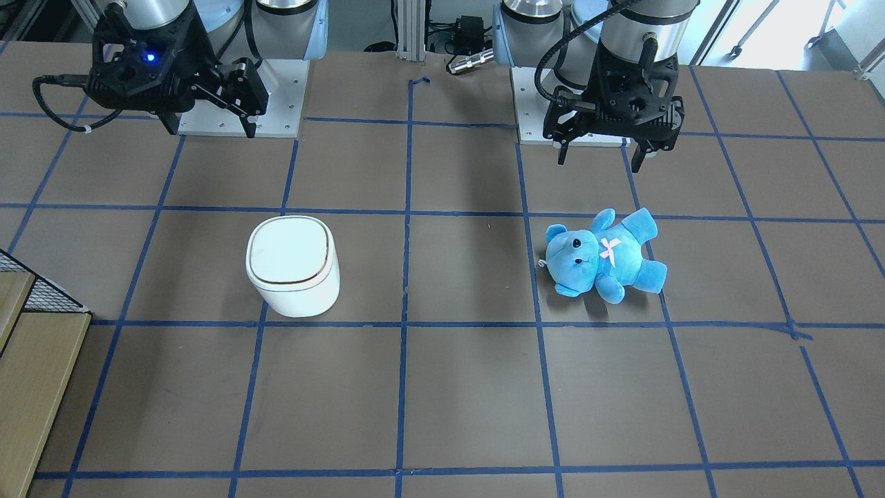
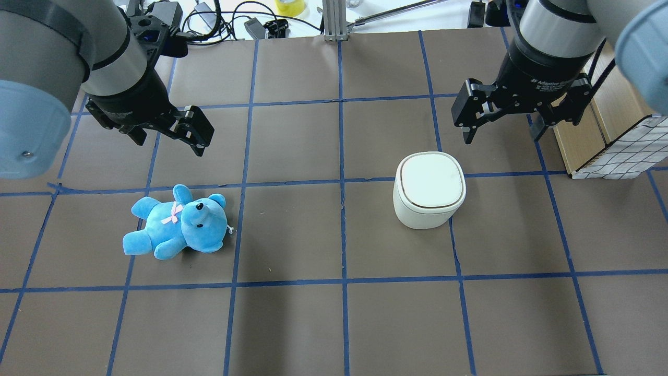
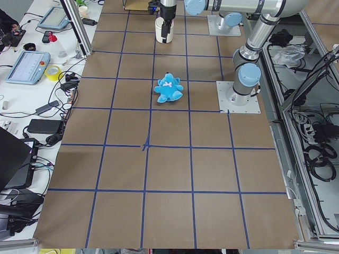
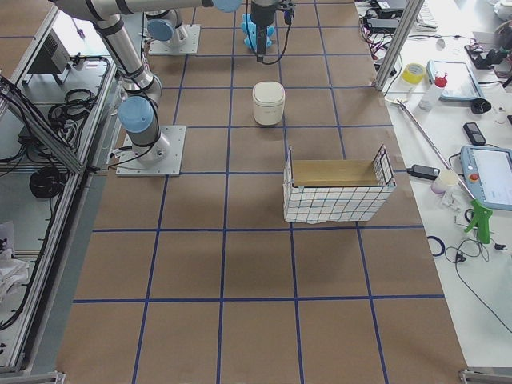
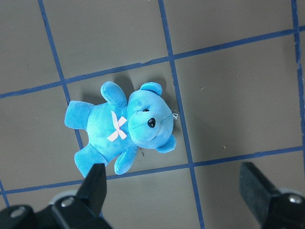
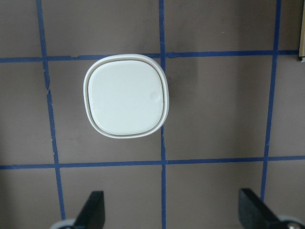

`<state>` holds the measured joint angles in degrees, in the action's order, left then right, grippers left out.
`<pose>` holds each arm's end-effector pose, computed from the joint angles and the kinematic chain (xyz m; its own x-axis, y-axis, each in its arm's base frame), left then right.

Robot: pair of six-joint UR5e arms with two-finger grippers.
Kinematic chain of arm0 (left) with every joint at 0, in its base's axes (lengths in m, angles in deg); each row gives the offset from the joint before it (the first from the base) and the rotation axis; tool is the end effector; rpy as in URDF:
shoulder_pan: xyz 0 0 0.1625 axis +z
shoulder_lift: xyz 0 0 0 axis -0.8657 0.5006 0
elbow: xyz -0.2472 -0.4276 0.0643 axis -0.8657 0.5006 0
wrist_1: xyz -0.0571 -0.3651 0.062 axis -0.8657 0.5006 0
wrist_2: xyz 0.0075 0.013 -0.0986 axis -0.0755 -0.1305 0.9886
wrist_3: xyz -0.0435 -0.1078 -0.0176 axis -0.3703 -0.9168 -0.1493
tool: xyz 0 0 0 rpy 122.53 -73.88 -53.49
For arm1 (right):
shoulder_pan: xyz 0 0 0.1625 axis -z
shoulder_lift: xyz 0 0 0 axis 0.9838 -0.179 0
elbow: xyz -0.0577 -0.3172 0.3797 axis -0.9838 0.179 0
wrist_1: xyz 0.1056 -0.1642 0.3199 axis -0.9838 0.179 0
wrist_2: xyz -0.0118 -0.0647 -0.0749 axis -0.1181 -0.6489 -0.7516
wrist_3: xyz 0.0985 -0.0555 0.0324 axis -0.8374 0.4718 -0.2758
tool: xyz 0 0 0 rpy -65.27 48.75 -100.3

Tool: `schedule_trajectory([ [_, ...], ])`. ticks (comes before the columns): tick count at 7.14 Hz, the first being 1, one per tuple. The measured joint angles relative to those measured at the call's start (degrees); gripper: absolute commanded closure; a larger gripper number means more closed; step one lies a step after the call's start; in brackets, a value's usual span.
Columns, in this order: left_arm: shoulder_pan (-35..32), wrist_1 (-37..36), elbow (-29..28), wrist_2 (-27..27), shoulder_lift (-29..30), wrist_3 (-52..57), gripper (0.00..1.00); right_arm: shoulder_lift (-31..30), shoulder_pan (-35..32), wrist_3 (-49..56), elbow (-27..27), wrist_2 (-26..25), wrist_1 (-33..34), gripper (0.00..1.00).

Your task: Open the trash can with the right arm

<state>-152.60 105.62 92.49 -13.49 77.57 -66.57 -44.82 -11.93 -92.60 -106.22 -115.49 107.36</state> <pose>-0.1409 -0.4064 0.5454 -0.9767 0.1883 -0.1030 0.1929 0.9805 -0.0373 0.1430 -0.4002 0.5647 -0.9997 0.0168 0.0157 0.0176 0.9987 0.0477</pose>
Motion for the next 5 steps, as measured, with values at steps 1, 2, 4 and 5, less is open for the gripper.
schedule_trajectory([
  [1, 0.0, 0.0, 0.0, 0.0, 0.0, 0.0, 0.0, 0.0, 0.0, 0.01, 0.0, -0.01, -0.12, 0.0],
  [2, 0.0, 0.0, 0.0, 0.0, 0.0, 0.0, 0.0, -0.01, -0.01, 0.05, 0.01, -0.02, -0.3, 0.0],
  [4, 0.0, 0.0, 0.0, 0.0, 0.0, 0.0, 0.0, 0.01, -0.05, 0.03, -0.04, -0.08, -0.44, 0.0],
  [5, 0.0, 0.0, 0.0, 0.0, 0.0, 0.0, 0.0, 0.02, -0.05, 0.04, -0.04, -0.12, -0.48, 0.0],
])
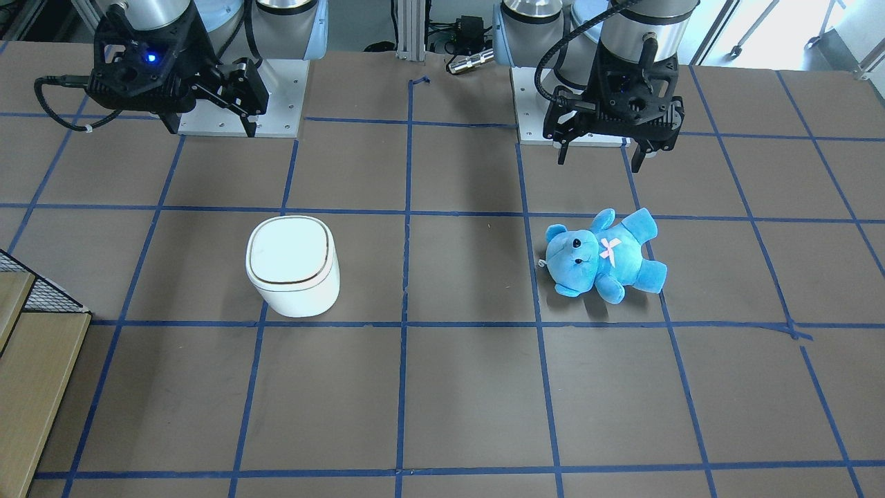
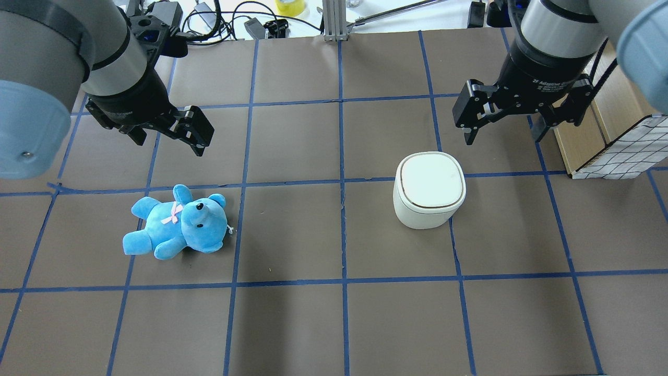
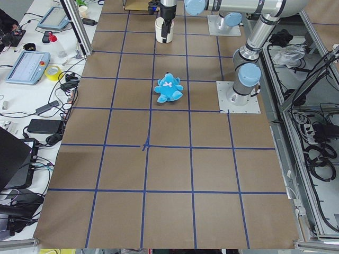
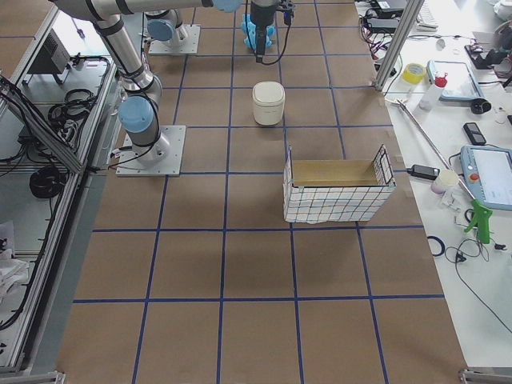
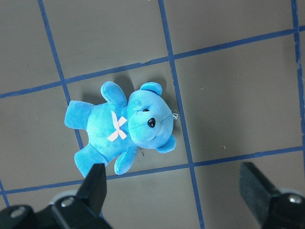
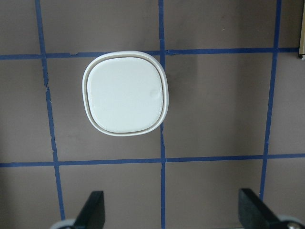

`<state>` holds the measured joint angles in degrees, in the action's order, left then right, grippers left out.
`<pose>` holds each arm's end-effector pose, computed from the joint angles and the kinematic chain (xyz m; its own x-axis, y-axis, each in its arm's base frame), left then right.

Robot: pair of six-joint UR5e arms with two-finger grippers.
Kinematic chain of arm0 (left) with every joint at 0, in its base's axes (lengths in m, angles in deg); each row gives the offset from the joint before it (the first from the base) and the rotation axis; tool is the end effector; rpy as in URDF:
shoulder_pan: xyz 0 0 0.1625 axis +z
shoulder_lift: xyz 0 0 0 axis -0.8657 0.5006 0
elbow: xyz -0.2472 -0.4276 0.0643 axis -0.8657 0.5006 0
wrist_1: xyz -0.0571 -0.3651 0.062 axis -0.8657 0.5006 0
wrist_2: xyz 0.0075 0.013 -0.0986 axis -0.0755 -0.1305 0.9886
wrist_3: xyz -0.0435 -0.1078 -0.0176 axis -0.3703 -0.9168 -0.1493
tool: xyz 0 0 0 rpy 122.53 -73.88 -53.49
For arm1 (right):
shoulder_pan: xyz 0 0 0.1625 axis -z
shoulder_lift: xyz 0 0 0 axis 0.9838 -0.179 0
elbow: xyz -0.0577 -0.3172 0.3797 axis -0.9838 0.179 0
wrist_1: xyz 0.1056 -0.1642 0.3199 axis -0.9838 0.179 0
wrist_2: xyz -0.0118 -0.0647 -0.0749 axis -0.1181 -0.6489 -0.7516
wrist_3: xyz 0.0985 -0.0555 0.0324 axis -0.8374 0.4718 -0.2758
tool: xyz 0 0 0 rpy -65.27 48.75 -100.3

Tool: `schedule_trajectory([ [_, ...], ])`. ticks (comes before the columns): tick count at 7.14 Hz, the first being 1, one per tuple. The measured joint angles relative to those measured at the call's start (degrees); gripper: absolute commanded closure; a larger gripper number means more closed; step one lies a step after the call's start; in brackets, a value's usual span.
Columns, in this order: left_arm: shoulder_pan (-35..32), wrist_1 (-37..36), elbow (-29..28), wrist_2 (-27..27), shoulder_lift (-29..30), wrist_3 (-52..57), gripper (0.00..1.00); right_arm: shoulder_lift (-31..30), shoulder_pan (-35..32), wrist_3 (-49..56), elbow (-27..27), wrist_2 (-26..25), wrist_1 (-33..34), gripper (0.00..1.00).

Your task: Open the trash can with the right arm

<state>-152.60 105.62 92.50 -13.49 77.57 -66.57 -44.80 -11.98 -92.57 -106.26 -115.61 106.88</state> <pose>-0.1409 -0.4063 0.5453 -0.9767 0.1883 -0.1030 0.1929 0.9805 -0.0372 0.1431 -0.3991 0.5635 -0.9997 0.0152 0.0182 0.0162 0.9982 0.0570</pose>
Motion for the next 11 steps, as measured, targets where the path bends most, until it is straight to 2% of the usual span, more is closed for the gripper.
schedule_trajectory([
  [6, 0.0, 0.0, 0.0, 0.0, 0.0, 0.0, 0.0, -0.09, -0.09, -0.03, -0.11, 0.01, -0.17, 0.0],
  [7, 0.0, 0.0, 0.0, 0.0, 0.0, 0.0, 0.0, -0.02, -0.12, -0.01, -0.17, 0.08, -0.16, 0.12],
  [8, 0.0, 0.0, 0.0, 0.0, 0.0, 0.0, 0.0, 0.25, -0.14, 0.01, -0.25, 0.2, 0.14, 0.39],
  [9, 0.0, 0.0, 0.0, 0.0, 0.0, 0.0, 0.0, 0.75, -0.12, 0.11, -0.36, 0.37, 0.65, 0.52],
  [11, 0.0, 0.0, 0.0, 0.0, 0.0, 0.0, 0.0, 2.52, -0.07, 0.18, -0.52, 0.86, 1.11, 0.67],
])
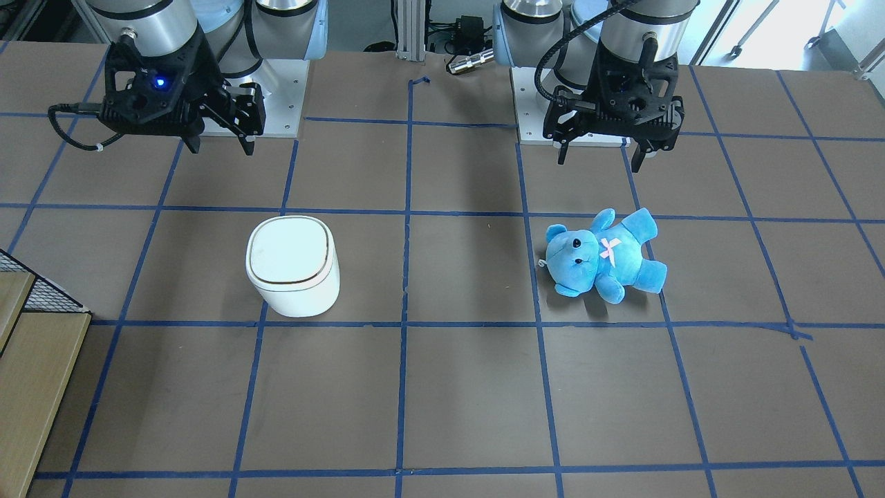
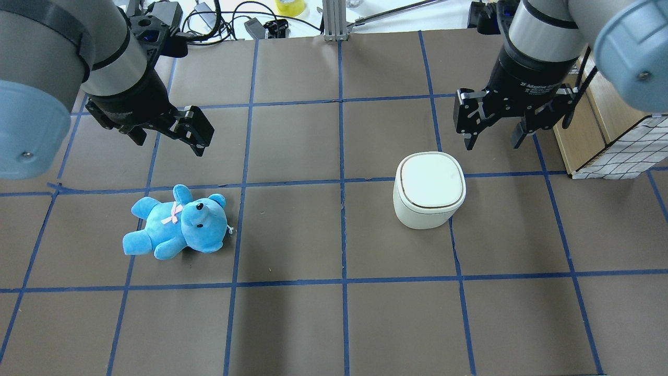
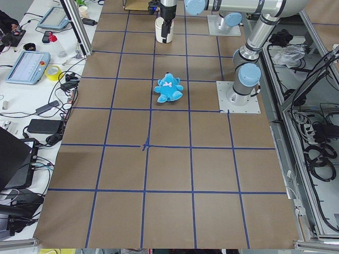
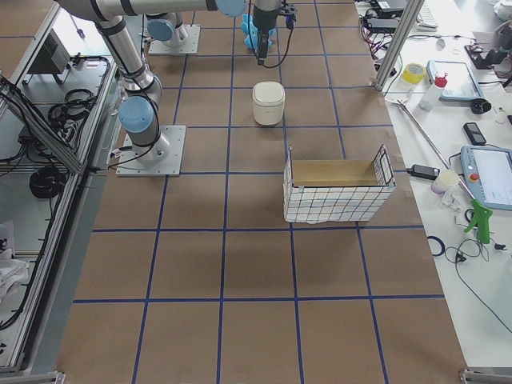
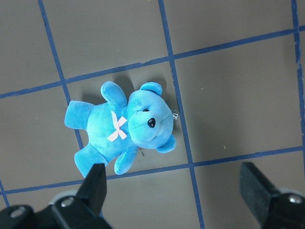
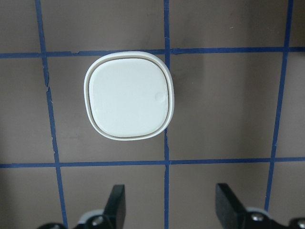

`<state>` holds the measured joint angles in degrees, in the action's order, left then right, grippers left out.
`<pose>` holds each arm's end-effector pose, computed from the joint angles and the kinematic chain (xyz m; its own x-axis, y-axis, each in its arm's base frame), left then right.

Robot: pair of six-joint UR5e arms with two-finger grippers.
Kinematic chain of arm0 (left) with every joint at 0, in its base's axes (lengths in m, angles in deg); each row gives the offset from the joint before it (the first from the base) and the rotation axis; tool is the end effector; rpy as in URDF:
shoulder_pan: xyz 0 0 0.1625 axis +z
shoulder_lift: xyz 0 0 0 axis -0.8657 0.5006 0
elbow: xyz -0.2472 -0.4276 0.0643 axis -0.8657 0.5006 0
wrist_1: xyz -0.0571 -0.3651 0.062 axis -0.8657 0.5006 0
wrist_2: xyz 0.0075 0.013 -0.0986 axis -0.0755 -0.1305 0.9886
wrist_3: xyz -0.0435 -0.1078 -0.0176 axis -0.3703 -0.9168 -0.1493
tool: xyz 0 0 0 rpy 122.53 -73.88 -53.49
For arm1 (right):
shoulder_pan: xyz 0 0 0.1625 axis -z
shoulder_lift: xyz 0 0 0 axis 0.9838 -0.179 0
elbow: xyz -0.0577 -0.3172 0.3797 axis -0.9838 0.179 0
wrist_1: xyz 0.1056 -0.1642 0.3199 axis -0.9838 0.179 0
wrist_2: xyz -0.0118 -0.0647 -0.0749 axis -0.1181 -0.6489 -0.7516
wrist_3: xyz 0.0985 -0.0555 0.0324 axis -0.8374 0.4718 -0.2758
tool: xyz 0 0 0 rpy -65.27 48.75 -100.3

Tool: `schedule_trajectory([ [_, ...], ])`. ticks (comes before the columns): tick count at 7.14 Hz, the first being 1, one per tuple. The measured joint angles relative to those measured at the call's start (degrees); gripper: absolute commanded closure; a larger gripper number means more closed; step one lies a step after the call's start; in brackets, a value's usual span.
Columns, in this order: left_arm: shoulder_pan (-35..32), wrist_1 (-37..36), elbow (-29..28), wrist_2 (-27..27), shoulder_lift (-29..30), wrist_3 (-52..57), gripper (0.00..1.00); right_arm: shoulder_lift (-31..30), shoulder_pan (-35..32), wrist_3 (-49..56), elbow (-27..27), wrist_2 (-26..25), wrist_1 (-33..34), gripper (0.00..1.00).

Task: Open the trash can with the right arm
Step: 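Move the right gripper down toward the white trash can's lid edge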

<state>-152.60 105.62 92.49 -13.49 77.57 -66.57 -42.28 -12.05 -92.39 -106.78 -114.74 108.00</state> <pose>-0.1409 -0.4064 0.5454 -0.9767 0.1883 -0.1030 0.1929 0.9805 -0.0373 0.1459 -0.4176 0.5431 -0.9999 0.0116 0.0042 0.0119 0.9958 0.0911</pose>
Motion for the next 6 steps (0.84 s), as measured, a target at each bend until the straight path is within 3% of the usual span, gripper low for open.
schedule_trajectory([
  [3, 0.0, 0.0, 0.0, 0.0, 0.0, 0.0, 0.0, 4.18, 0.48, -0.19, -0.37, 0.25, 1.7, 0.67],
  [5, 0.0, 0.0, 0.0, 0.0, 0.0, 0.0, 0.0, 5.61, 0.65, -0.15, -3.62, 0.29, 6.91, 0.68],
  [6, 0.0, 0.0, 0.0, 0.0, 0.0, 0.0, 0.0, 5.87, 0.67, -0.16, -5.78, 0.29, 10.21, 0.77],
])
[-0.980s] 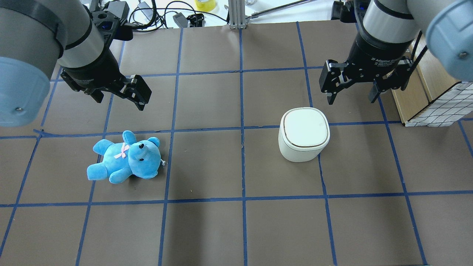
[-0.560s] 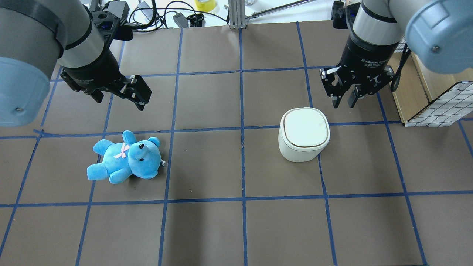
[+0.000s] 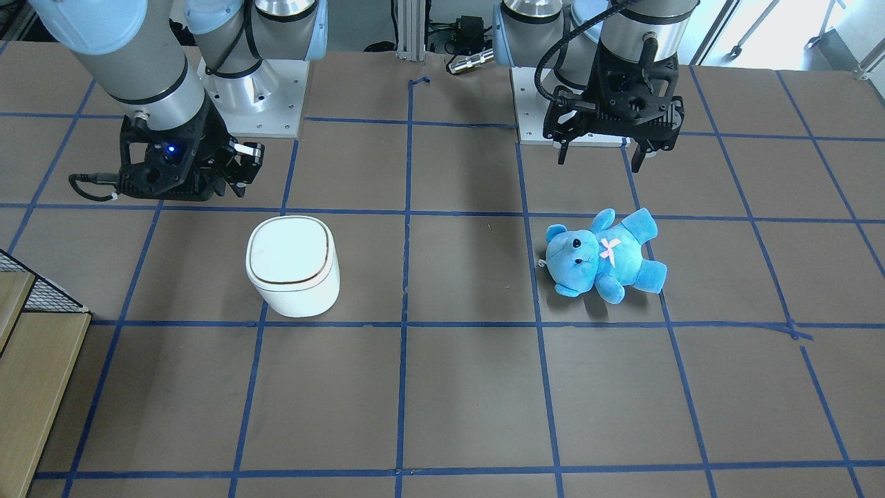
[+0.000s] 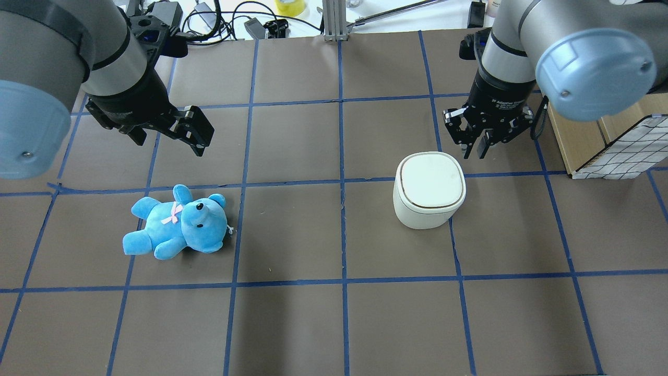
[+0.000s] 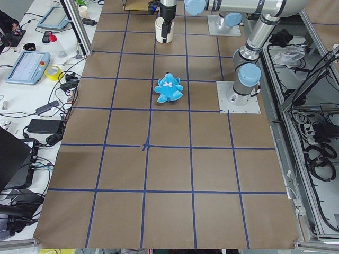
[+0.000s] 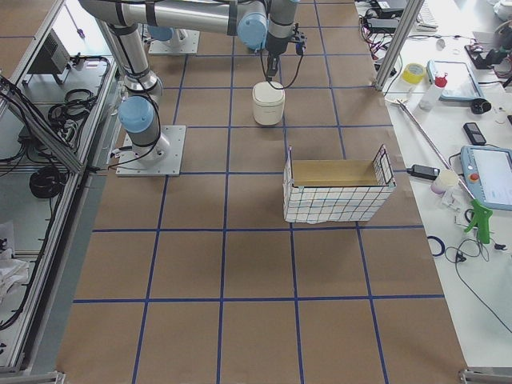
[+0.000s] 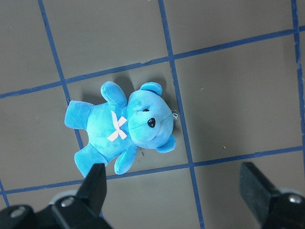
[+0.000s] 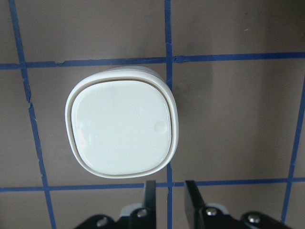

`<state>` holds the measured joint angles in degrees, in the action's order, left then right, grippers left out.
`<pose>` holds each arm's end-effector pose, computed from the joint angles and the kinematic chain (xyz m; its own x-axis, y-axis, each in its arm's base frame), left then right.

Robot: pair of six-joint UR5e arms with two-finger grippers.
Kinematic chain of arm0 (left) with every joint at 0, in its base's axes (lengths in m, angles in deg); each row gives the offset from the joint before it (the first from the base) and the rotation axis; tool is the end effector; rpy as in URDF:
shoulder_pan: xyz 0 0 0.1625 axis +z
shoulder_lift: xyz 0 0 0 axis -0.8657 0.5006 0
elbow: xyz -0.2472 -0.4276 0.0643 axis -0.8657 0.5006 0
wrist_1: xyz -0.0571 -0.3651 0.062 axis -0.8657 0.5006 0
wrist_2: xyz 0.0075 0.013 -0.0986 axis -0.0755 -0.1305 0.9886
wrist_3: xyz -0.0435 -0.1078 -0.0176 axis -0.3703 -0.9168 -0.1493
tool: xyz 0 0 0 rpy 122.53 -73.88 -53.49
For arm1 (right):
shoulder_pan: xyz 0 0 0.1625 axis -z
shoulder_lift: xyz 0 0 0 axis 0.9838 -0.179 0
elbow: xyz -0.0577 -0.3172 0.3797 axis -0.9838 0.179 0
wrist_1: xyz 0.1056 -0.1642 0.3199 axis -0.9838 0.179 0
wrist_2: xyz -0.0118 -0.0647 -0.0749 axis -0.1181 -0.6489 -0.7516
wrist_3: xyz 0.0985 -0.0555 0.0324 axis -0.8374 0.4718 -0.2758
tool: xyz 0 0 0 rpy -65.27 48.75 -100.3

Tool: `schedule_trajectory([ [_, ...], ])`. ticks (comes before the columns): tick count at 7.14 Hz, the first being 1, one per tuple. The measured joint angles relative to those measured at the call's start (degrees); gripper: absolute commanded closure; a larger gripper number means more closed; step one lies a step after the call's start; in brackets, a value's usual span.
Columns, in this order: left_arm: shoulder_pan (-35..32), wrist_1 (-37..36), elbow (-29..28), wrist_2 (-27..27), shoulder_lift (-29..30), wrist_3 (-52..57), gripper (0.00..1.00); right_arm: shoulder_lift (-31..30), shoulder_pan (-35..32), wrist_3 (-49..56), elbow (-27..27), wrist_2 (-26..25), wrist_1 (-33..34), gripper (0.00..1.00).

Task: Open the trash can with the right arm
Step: 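Move the right gripper down toward the white trash can's lid edge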

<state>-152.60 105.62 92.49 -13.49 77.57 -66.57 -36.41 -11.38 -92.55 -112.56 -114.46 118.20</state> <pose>-0.1409 -0.4064 0.5454 -0.9767 0.1883 -0.1030 0.1929 0.9805 -0.0373 0.1424 -0.4616 0.4691 -0.9996 0.0265 0.0008 0.0264 0.9928 0.1164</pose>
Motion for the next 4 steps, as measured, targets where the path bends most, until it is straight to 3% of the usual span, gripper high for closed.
schedule_trajectory([
  [4, 0.0, 0.0, 0.0, -0.01, 0.0, 0.0, 0.0, 3.07, 0.08, -0.54, -2.77, 0.06, 4.45, 0.93],
])
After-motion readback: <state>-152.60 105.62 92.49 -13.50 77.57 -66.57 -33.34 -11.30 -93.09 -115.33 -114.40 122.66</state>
